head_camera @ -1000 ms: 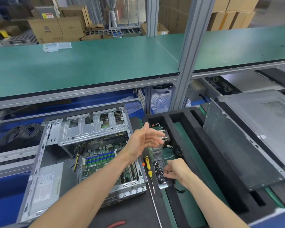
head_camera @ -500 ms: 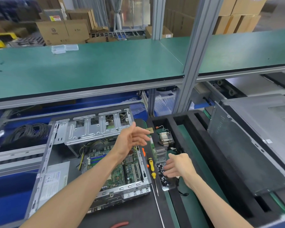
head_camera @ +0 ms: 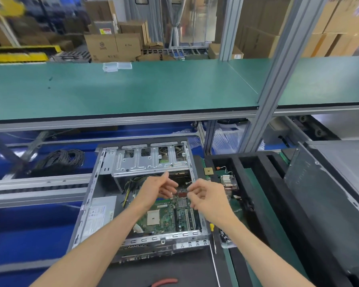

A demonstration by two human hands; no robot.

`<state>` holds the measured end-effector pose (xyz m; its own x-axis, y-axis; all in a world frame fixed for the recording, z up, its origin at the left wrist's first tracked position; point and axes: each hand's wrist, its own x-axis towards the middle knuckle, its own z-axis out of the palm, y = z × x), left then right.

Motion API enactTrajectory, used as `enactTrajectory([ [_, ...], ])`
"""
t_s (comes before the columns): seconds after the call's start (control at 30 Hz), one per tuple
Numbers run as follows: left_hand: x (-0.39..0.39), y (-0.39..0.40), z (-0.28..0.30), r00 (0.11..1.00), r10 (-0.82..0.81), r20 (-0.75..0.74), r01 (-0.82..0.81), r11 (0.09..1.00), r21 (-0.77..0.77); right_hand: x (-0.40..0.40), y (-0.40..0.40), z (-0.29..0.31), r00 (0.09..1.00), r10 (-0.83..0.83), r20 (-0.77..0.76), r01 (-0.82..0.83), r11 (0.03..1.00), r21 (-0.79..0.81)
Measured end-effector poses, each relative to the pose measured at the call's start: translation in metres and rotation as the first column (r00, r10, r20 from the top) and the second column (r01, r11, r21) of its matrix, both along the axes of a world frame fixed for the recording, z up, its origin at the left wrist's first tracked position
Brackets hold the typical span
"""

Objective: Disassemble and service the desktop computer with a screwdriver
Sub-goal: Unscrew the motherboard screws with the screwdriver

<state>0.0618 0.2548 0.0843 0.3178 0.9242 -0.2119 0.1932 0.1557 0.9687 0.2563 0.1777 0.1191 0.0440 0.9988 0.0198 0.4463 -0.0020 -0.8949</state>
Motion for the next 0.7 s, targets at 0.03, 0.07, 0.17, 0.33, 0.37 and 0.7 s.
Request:
enactTrajectory([
  [0.03, -0.004, -0.001, -0.001, 0.999, 0.014, -0.052, -0.014, 1.000, -0.013, -0.006, 0.001, -0.001, 0.997, 0.056, 0.057, -0.056, 0.998, 0.010],
  [0.07, -0.008, -0.002, -0.002, 0.993, 0.018, -0.120, -0.020, 1.000, -0.012, -0.011, 0.003, -0.003, 0.987, 0.117, 0.112, -0.119, 0.993, 0.013],
  [0.17, -0.018, -0.006, -0.008, 0.918, -0.044, -0.394, 0.071, 0.996, 0.055, -0.024, 0.008, -0.010, 0.935, 0.275, 0.225, -0.277, 0.961, -0.025],
  [0.33, -0.024, -0.010, -0.023, 0.646, -0.246, -0.723, 0.327, 0.945, -0.030, -0.041, 0.022, -0.027, 0.776, 0.472, 0.419, -0.417, 0.882, -0.222],
  [0.37, -0.025, -0.010, -0.028, 0.560, -0.291, -0.776, 0.359, 0.929, -0.089, -0.044, 0.024, -0.030, 0.731, 0.502, 0.462, -0.426, 0.865, -0.265],
  [0.7, -0.039, -0.018, -0.044, 0.281, -0.377, -0.882, 0.274, 0.913, -0.303, -0.070, 0.040, -0.063, 0.566, 0.632, 0.530, -0.417, 0.774, -0.477],
])
